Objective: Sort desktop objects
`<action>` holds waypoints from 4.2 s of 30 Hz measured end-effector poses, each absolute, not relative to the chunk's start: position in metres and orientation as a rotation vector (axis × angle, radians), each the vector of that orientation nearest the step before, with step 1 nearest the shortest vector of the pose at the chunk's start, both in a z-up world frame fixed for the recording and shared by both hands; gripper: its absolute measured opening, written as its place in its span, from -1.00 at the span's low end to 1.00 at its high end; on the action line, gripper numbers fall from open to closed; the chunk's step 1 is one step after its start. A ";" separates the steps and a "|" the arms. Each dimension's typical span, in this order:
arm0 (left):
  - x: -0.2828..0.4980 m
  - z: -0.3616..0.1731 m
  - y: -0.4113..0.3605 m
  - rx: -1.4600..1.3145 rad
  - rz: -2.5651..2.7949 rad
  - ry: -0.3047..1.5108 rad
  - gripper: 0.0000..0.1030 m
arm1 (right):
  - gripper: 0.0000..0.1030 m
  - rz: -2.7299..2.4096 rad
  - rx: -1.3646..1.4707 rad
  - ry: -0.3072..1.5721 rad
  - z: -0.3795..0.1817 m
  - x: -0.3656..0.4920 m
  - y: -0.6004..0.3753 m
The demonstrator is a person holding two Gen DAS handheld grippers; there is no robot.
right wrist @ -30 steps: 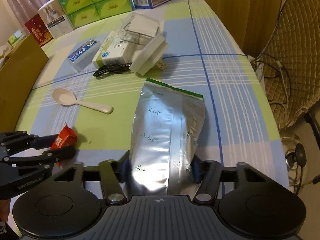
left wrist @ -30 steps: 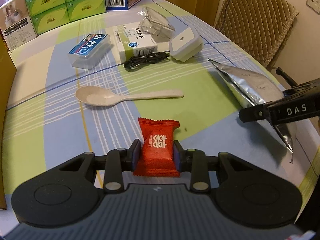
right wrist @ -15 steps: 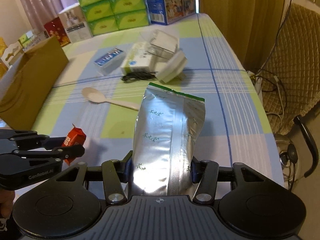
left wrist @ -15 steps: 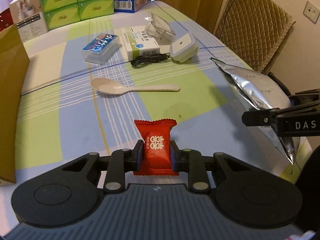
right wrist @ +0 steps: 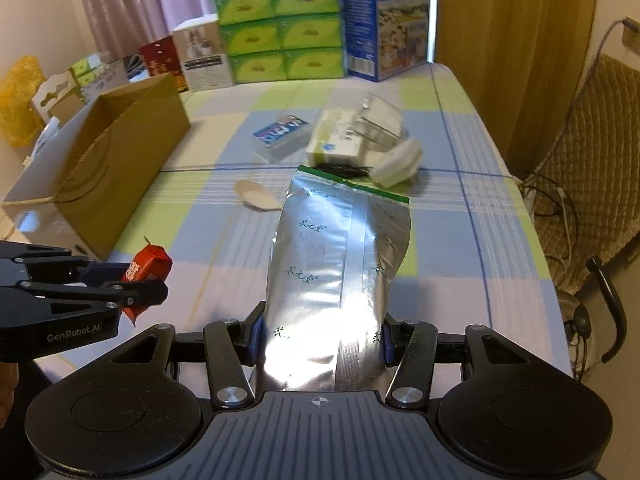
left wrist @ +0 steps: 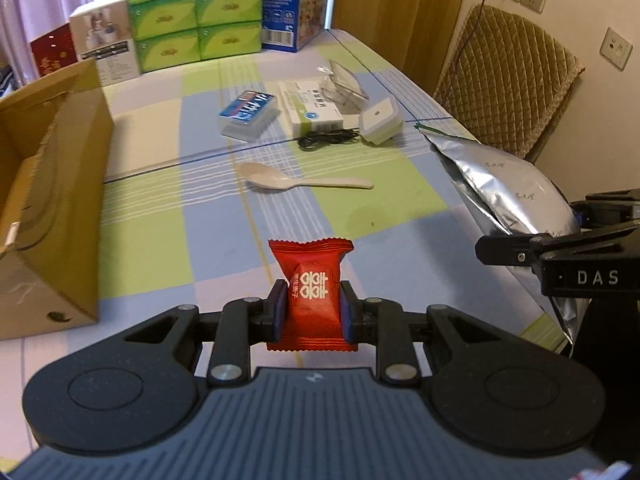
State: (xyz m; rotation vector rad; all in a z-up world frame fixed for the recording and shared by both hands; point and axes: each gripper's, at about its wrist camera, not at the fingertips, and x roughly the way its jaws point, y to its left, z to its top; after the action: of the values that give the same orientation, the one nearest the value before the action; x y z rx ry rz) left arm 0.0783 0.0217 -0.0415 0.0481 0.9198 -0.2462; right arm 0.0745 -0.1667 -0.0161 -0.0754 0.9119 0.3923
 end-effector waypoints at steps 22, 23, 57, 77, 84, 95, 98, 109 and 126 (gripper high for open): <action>0.023 0.008 0.106 0.026 -0.109 0.854 -0.58 | -0.05 0.538 -0.164 0.840 0.015 0.041 -0.073; 0.021 0.010 0.109 0.021 -0.103 0.851 -0.58 | -0.05 0.545 -0.169 0.838 0.016 0.040 -0.070; 0.012 0.040 0.244 -0.016 0.065 0.830 -0.58 | -0.05 0.750 -0.184 0.784 0.037 0.048 0.084; 0.110 0.047 0.309 0.029 0.059 0.842 -0.58 | -0.05 0.731 -0.062 0.836 0.036 0.142 0.165; 0.136 0.032 0.325 0.018 0.051 0.861 -0.58 | -0.05 0.727 -0.039 0.860 0.022 0.164 0.182; 0.162 -0.006 0.339 -0.009 0.053 0.911 -0.57 | -0.05 0.705 -0.024 0.894 -0.004 0.189 0.192; 0.162 -0.009 0.341 -0.013 0.055 0.909 -0.50 | -0.05 0.701 -0.021 0.898 -0.008 0.191 0.194; 0.149 0.000 0.349 -0.032 0.081 0.881 -0.41 | 0.30 0.718 0.013 0.843 0.000 0.187 0.189; 0.109 0.029 0.314 -0.047 0.076 0.847 -0.21 | 0.37 0.692 0.017 0.828 0.028 0.150 0.136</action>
State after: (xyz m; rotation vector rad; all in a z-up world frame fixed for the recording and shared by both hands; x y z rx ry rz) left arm 0.1092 0.3144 0.0291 -0.0473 0.8465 0.0759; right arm 0.1502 0.1361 0.0280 0.0168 0.8277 0.6923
